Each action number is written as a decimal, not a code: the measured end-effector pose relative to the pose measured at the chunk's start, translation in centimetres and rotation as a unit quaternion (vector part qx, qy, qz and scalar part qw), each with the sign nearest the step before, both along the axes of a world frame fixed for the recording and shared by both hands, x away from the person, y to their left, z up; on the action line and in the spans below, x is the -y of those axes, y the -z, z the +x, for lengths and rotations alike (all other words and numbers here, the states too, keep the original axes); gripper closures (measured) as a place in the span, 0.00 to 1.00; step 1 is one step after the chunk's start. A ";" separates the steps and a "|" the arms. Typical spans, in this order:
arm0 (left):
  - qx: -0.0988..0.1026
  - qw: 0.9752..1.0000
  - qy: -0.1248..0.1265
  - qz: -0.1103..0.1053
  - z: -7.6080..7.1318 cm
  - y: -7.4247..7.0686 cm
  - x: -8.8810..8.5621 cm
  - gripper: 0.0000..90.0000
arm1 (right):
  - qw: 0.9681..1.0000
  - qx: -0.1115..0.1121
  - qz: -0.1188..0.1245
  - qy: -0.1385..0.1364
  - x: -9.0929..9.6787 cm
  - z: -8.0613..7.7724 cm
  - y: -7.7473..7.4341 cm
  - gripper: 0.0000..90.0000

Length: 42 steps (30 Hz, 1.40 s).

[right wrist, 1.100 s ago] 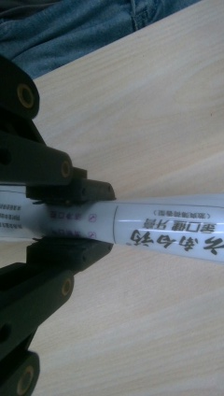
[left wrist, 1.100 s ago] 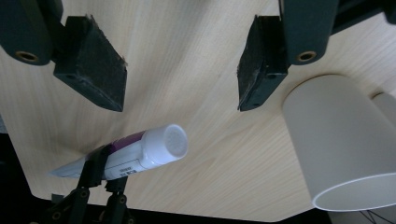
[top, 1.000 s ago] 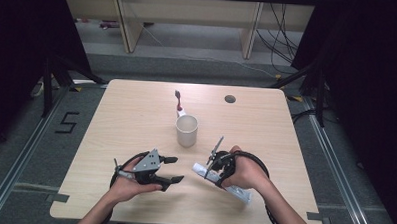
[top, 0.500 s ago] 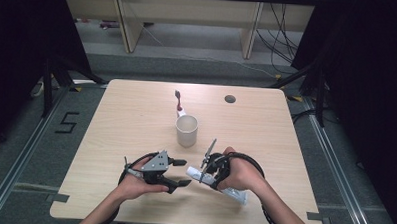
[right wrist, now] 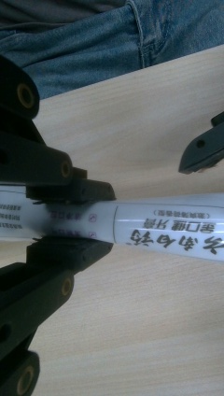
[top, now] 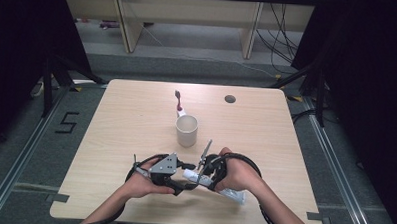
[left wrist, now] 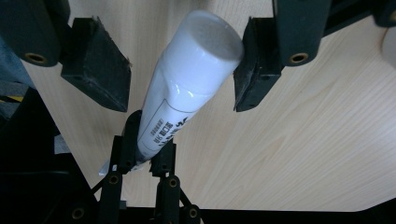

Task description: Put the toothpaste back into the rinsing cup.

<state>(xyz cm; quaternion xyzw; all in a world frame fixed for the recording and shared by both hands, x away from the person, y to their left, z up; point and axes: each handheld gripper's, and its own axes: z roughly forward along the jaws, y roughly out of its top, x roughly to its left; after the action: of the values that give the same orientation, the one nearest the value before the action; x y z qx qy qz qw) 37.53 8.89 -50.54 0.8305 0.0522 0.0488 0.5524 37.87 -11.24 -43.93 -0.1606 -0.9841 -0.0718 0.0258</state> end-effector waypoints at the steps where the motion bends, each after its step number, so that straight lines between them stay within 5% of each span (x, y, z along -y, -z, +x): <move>1: 0.000 1.000 0.000 0.000 0.0 0.0 0.0 0.41 | 1.000 0.000 0.000 0.000 0.0 0.0 0.0 0.84; 4: 0.000 1.000 0.004 0.002 0.0 0.0 0.0 0.43 | 1.000 0.003 0.005 -0.023 0.0 0.2 0.1 0.84; 20: 0.017 0.998 0.044 0.028 0.2 -0.2 0.8 0.48 | 1.000 -0.005 0.003 -0.026 -0.5 -0.1 -0.1 0.84; 30: 0.020 0.998 0.060 0.023 0.2 -0.1 0.9 0.58 | 0.999 0.001 0.004 -0.048 -0.5 -0.1 -0.2 0.84; 39: 0.023 0.998 0.057 0.027 0.3 0.1 0.7 0.57 | 1.000 0.003 0.001 -0.028 -0.7 -0.3 -0.6 0.85; 42: 0.026 0.997 0.063 0.039 0.3 0.3 0.7 0.58 | 0.999 0.002 0.011 -0.041 -0.6 -0.2 -0.8 0.85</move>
<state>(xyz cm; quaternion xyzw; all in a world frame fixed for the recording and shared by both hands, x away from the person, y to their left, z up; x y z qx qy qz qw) 37.84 8.16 -50.82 0.8516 -0.0160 0.0373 0.5227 37.65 -10.62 -43.16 -0.1193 -0.9890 -0.0822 0.0290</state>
